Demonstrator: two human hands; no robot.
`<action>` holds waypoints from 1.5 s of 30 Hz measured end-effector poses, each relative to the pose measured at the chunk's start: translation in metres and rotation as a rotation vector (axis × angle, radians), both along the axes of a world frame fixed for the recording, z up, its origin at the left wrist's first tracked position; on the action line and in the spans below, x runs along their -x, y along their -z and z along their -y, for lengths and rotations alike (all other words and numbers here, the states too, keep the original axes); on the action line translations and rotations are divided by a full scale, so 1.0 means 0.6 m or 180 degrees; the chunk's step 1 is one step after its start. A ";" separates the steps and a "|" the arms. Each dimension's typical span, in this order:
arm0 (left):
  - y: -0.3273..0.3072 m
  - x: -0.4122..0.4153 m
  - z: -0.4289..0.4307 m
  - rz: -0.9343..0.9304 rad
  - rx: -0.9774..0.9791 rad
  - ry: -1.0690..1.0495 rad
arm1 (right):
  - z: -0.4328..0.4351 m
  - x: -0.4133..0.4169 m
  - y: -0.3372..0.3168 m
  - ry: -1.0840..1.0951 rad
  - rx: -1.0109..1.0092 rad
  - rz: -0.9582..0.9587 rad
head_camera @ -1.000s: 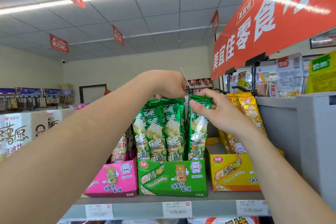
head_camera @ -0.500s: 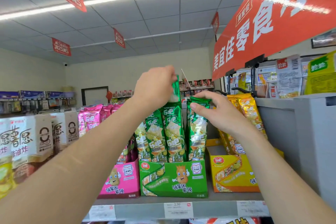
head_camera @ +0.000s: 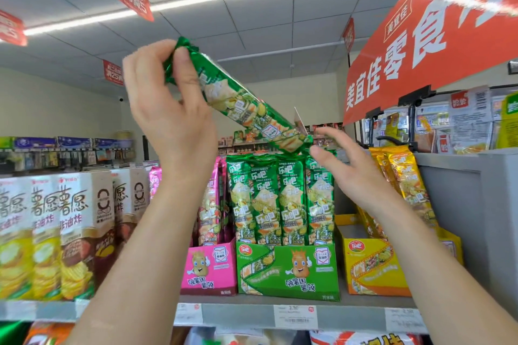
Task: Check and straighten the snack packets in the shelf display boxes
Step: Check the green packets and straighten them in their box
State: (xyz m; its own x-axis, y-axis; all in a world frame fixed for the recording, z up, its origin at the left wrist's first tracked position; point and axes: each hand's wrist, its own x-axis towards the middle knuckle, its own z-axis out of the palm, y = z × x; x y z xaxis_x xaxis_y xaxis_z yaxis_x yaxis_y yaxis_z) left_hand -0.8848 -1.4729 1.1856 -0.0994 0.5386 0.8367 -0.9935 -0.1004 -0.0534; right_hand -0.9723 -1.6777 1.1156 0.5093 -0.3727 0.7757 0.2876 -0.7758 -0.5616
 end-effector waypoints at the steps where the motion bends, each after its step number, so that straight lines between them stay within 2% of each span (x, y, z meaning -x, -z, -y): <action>1: 0.006 -0.003 -0.007 0.0011 0.0038 0.0149 | -0.008 0.006 -0.001 0.0103 0.0037 0.0200; 4: 0.024 -0.005 -0.029 -0.0005 0.0152 0.0478 | -0.036 0.032 -0.006 0.0323 0.0196 0.0856; 7: 0.038 -0.003 -0.044 0.0046 0.0352 0.0813 | -0.074 0.063 -0.005 -0.0042 0.0280 0.0965; 10: 0.053 0.001 -0.053 -0.0129 0.0285 0.1143 | -0.107 0.090 0.003 -0.0748 0.0303 0.0467; 14: 0.079 0.016 -0.051 -0.0418 -0.0009 0.1550 | -0.140 0.110 0.034 -0.1966 -0.0015 -0.0616; 16: 0.089 0.017 -0.048 -0.0536 -0.0225 0.1653 | -0.155 0.105 0.059 -0.2288 -0.0246 -0.0740; 20: 0.103 0.025 -0.050 -0.1085 -0.0903 0.2681 | -0.177 0.090 0.110 -0.1759 -0.0409 -0.0201; 23: 0.118 0.030 -0.049 -0.1360 -0.1336 0.2948 | -0.195 0.087 0.148 -0.1345 -0.0267 0.0172; 27: 0.148 0.037 -0.044 -0.1768 -0.1337 0.3557 | -0.223 0.082 0.188 -0.0888 -0.0358 0.0512; 31: 0.180 0.041 -0.046 -0.1962 -0.1305 0.3644 | -0.243 0.078 0.209 -0.0654 -0.0634 0.0654; 37: 0.227 0.045 -0.050 -0.2240 -0.1718 0.3931 | -0.265 0.071 0.214 -0.0651 -0.0740 0.0816; 40: 0.247 0.040 -0.056 -0.2099 -0.1878 0.3968 | -0.276 0.068 0.218 -0.0689 -0.0857 0.0860; 45: 0.286 0.050 -0.058 -0.2185 -0.2217 0.4210 | -0.288 0.062 0.223 -0.0672 -0.0989 0.0943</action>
State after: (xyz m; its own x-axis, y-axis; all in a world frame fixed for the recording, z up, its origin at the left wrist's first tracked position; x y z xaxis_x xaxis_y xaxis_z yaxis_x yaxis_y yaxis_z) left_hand -0.9150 -1.4383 1.0139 0.5645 -0.5331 0.6302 -0.2200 0.6386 0.7374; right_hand -1.0098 -1.5050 0.9820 0.3726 -0.5222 0.7671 0.6037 -0.4914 -0.6278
